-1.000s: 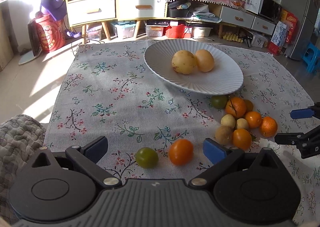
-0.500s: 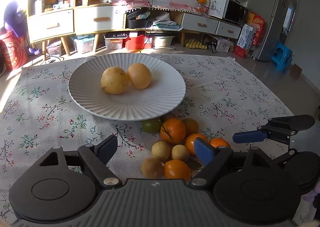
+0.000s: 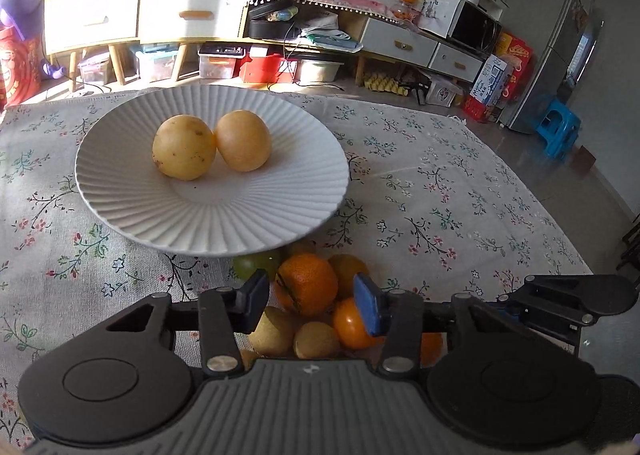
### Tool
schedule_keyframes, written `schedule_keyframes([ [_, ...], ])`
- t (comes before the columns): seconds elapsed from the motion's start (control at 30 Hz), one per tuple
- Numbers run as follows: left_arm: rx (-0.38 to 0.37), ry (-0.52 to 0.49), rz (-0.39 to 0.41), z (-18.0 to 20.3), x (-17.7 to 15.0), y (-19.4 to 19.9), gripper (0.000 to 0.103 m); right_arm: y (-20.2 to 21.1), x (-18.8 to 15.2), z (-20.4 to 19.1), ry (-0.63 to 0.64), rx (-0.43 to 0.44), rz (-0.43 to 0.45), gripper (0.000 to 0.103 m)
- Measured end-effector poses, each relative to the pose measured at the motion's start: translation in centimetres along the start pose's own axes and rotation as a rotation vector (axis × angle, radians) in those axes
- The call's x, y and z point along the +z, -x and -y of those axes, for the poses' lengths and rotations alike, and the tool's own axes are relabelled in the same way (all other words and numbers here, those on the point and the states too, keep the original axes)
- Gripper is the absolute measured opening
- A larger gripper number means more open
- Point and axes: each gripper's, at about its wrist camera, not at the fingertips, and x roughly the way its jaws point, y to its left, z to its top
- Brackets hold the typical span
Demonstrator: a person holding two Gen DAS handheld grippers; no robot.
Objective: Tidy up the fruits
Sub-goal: 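Grasp a leafy-stemmed orange with the left tool while the right tool grasps another orange, then carry both held oranges into the bowl beside the grapefruits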
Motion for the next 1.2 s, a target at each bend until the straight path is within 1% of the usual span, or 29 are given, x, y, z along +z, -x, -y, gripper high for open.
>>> schedule_keyframes([
  [0.17, 0.011, 0.019, -0.021, -0.1, 0.0, -0.3, 0.034, -0.3, 0.2, 0.0, -0.003, 0.007, -0.002, 0.051],
  [0.3, 0.027, 0.033, -0.032, 0.0, 0.2, -0.6, 0.033, -0.6, 0.2, -0.2, 0.009, 0.006, 0.002, 0.047],
  [0.4, 0.036, 0.033, -0.033, 0.1, 0.2, -0.8, 0.033, -0.7, 0.3, -0.3, 0.013, 0.004, 0.006, 0.045],
  [0.47, 0.044, 0.03, -0.035, 0.1, 0.2, -0.8, 0.029, -0.7, 0.2, -0.4, 0.017, 0.001, 0.009, 0.044],
  [0.57, 0.052, 0.023, -0.033, 0.3, 0.2, -0.8, 0.027, -0.6, 0.2, -0.7, 0.025, -0.002, 0.017, 0.037],
  [0.6, 0.055, 0.02, -0.032, 0.3, 0.2, -0.8, 0.027, -0.6, 0.2, -0.7, 0.027, -0.001, 0.02, 0.033],
  [0.63, 0.056, 0.017, -0.031, 0.3, 0.2, -0.7, 0.026, -0.6, 0.3, -0.8, 0.028, 0.001, 0.02, 0.031],
  [0.77, 0.044, 0.02, -0.031, 0.3, 0.3, -0.4, 0.026, -0.5, 0.3, -1.0, 0.035, -0.002, 0.023, 0.03],
  [1.03, 0.022, -0.002, -0.022, 0.6, 0.3, 0.9, 0.026, 0.7, 1.2, -0.2, -0.022, 0.023, 0.023, 0.03],
  [1.2, 0.012, -0.008, -0.018, 0.7, 0.2, 1.7, 0.026, 1.2, 1.5, 0.1, -0.038, 0.016, 0.019, 0.03],
])
